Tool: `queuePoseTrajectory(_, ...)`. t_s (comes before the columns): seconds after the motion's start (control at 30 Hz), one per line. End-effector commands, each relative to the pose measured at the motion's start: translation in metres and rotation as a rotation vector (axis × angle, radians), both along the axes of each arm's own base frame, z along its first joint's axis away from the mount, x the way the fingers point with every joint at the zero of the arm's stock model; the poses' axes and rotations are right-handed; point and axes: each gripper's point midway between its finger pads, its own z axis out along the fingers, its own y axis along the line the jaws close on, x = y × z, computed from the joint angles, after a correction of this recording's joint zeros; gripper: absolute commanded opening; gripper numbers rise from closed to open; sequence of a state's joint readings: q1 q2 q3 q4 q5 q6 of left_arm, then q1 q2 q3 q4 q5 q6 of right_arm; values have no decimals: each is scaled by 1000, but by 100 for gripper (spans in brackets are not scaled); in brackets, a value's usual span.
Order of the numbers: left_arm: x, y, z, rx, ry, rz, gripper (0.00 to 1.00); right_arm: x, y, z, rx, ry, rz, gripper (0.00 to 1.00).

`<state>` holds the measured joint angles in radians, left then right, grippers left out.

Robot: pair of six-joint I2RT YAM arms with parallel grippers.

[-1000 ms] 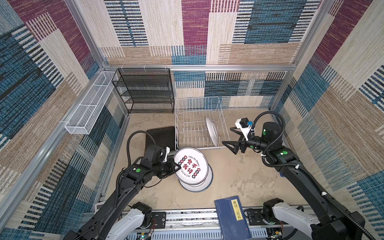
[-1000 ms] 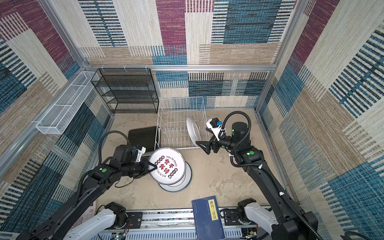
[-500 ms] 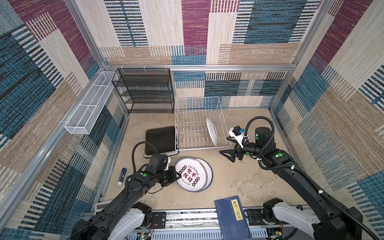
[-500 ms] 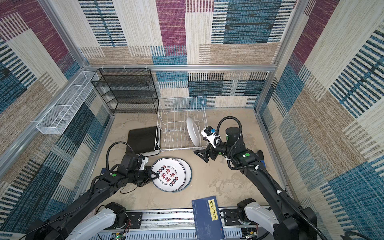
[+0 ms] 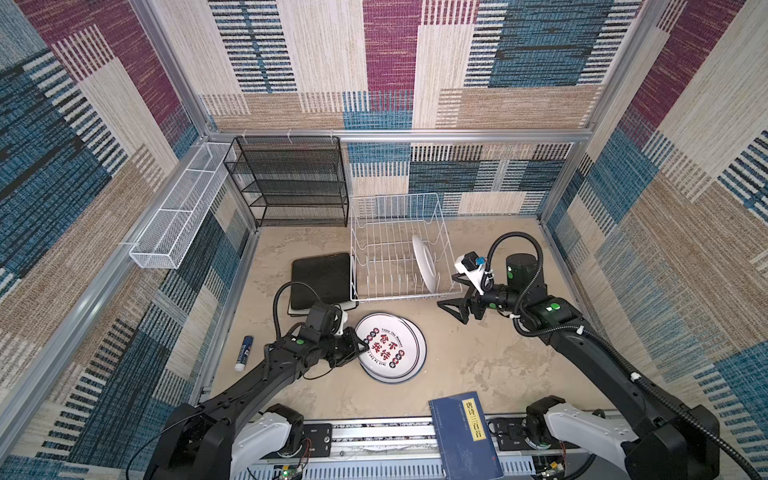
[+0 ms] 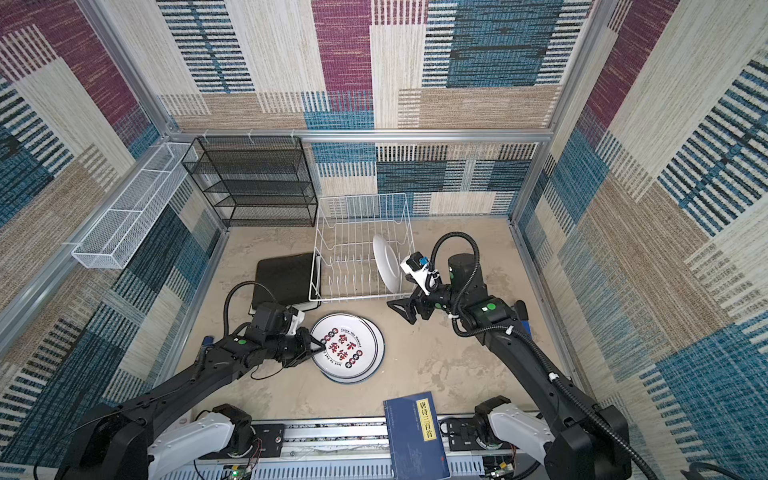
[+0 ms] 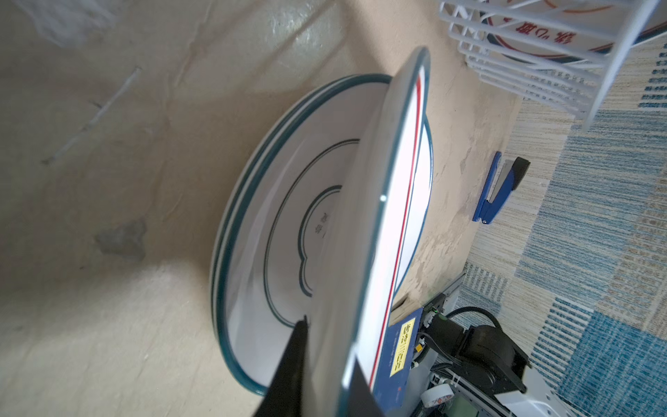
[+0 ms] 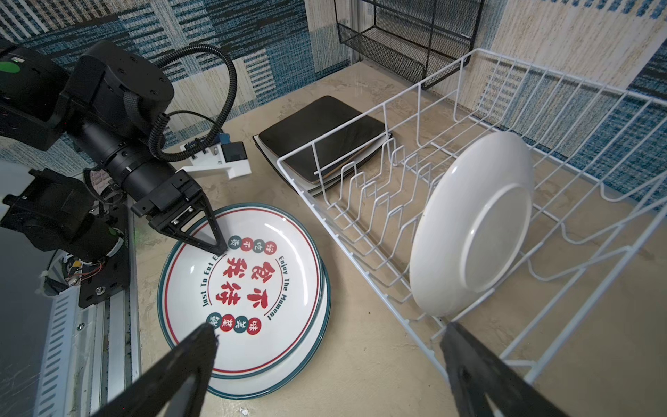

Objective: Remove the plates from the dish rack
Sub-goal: 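Lower the printed plate flat onto the plate stack with the left gripper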

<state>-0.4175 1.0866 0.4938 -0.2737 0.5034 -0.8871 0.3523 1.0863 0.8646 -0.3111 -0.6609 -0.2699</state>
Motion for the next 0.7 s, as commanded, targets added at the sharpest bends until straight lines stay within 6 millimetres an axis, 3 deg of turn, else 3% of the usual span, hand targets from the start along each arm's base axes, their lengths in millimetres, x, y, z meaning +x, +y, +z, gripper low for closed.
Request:
queuePoseTrajectory(0.0, 5, -2, 4, -10, -18, 9, 33, 4, 0, 2, -3, -26, -9, 99)
queuePoseTrajectory(0.1, 3, 3, 3, 33, 6, 11, 57, 5, 0, 0, -4, -24, -11, 99)
queuePoseTrajectory(0.23, 2, 12, 4, 99, 23, 18, 69, 6, 1, -2, 1, -12, -10, 99)
queuePoseTrajectory(0.5, 3, 31, 13, 231, 34, 39, 69, 10, 0, -4, -8, -10, -28, 99)
queuePoseTrajectory(0.67, 5, 27, 14, 227, 49, 18, 65, 11, -1, -6, -15, -7, -37, 99)
